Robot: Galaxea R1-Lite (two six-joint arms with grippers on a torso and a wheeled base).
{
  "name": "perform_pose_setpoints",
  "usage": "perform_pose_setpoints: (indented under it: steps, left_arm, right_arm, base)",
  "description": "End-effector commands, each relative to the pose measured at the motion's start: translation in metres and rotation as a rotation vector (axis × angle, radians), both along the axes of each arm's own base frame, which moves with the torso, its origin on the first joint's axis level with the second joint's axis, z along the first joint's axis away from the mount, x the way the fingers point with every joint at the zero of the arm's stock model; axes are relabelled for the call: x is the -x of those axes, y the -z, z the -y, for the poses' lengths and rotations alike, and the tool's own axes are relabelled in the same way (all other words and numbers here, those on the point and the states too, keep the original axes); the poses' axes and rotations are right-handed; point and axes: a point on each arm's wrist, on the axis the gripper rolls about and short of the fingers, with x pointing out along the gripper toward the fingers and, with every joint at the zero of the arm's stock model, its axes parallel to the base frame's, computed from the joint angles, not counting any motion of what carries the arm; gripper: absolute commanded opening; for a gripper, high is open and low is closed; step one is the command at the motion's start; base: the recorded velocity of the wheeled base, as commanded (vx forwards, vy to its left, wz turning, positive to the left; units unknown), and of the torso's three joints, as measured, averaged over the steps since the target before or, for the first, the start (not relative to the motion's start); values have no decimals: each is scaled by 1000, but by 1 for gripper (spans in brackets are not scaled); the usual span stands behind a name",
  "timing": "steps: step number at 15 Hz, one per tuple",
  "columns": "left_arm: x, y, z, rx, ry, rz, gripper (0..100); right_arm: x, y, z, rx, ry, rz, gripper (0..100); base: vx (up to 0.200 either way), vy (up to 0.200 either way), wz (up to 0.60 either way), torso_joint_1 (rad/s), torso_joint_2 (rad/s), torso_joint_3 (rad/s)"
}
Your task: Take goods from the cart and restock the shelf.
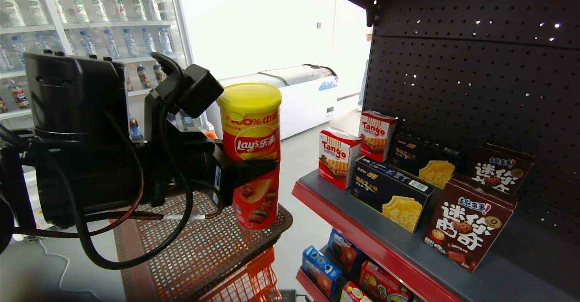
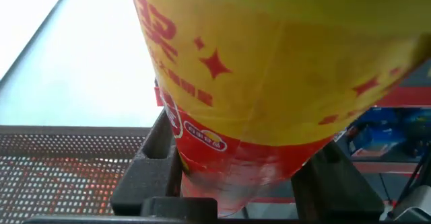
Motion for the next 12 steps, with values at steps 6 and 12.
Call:
perform_pose_setpoints:
  steps: [6,12]
  left_arm:
    - [7,-4,-4,52,-26,-30,0]
    - [53,-10,-12,118,19,-39,0]
  right_arm:
    - [0,0,0,0,-2,-1,100]
    - [0,0,0,0,-2,-1,100]
  base:
    - [0,0,0,0,0,0]
    - [0,0,0,0,0,0]
